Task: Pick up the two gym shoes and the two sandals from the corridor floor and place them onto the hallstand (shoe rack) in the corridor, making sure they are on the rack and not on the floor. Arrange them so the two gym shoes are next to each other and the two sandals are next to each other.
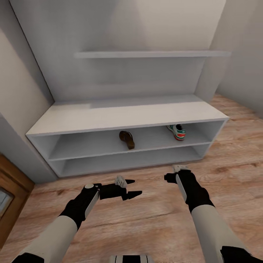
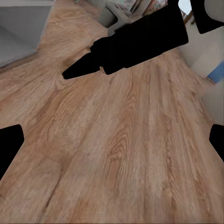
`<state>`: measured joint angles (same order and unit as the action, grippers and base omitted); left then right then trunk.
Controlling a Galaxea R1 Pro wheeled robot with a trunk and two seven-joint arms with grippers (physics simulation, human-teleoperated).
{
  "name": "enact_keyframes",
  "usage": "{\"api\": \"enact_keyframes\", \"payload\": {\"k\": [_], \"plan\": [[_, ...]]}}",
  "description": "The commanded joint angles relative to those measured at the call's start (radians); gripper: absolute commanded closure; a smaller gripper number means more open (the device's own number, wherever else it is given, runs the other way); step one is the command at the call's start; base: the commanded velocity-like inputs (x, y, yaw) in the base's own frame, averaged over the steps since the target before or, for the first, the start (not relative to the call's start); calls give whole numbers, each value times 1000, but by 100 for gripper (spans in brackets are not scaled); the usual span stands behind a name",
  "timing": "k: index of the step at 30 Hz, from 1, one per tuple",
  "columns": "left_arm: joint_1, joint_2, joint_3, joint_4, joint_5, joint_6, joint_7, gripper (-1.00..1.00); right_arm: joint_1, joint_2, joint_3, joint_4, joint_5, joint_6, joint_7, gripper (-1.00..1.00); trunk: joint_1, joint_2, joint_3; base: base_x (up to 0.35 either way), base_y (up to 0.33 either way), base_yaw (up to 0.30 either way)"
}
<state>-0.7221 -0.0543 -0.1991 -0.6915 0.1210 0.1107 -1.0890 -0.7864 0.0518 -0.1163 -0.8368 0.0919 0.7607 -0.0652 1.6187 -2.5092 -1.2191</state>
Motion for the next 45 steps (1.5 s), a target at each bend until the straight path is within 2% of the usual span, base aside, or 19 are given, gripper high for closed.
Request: {"api": "enact_keyframes", "payload": {"k": [1,8,15,18,21,22,34,45], "plan": [[0,1,-3,0,9,11,4,-100,-1,1,-4,-1,9,5,4,-100,0,0,-1,0,0,-300],[0,1,-5,1,11,11,53,-100,-1,0,-5,-1,9,5,4,-100,0,0,-1,0,0,-300],[0,1,-5,1,13,11,58,-100,-1,-1,-5,-1,9,5,4,-100,0,0,-1,0,0,-300],[0,1,-5,1,14,11,58,-100,-1,-1,-21,-1,9,5,4,-100,0,0,-1,0,0,-300],[0,1,-5,2,14,11,58,-100,-1,-1,-77,-1,9,5,4,-100,0,0,0,0,0,-300],[0,0,-5,2,14,11,58,-100,-1,-1,-81,-1,9,5,4,-100,0,0,1,0,0,-300],[0,-2,-6,2,14,11,60,-100,-1,-1,-94,-1,9,5,3,-100,-6,2,51,0,0,-300],[0,-4,-6,10,14,11,60,-100,-1,-1,-94,-1,9,5,3,-100,-6,2,55,0,0,-300]]}}
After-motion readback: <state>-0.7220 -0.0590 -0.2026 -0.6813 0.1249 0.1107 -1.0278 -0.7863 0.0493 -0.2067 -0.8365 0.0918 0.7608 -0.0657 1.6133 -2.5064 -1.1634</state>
